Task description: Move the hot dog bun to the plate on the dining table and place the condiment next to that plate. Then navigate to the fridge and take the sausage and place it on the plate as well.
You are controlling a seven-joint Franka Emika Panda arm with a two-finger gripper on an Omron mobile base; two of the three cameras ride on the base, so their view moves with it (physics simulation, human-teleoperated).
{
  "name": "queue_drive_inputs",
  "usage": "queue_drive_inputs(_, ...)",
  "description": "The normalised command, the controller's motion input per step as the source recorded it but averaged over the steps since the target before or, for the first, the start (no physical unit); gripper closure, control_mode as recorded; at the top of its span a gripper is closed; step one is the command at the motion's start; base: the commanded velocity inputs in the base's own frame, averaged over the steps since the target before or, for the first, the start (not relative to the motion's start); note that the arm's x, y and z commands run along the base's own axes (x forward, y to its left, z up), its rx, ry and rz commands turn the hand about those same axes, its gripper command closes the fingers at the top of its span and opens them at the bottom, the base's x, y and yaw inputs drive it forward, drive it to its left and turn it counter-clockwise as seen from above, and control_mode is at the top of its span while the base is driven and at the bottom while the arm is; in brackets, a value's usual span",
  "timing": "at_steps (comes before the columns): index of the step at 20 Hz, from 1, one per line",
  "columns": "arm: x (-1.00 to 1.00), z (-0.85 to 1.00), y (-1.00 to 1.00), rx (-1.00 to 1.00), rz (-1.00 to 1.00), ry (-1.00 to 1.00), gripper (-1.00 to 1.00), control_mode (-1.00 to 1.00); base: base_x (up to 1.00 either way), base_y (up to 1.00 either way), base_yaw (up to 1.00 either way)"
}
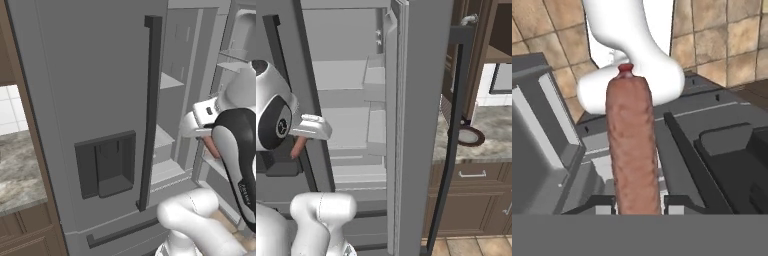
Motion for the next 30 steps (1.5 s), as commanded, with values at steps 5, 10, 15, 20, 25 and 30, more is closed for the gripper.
queue_drive_inputs(5,-0.20,0.16,0.05,-0.11,0.23,-0.04,1.00,-1.00,0.00,0.00,0.00)
queue_drive_inputs(10,-0.14,-0.13,0.00,-0.06,0.15,-0.09,1.00,-1.00,0.00,0.00,0.00)
queue_drive_inputs(15,-0.20,-0.02,-0.01,0.00,0.00,-0.03,1.00,-1.00,0.00,0.00,0.00)
queue_drive_inputs(20,-0.10,0.00,0.06,-0.01,0.00,0.00,1.00,1.00,-0.51,0.01,0.01)
queue_drive_inputs(25,0.00,0.00,0.00,0.00,0.00,0.00,1.00,1.00,-0.97,0.14,0.29)
queue_drive_inputs(30,0.00,0.00,0.00,0.00,0.00,0.00,1.00,1.00,-0.62,0.40,0.64)
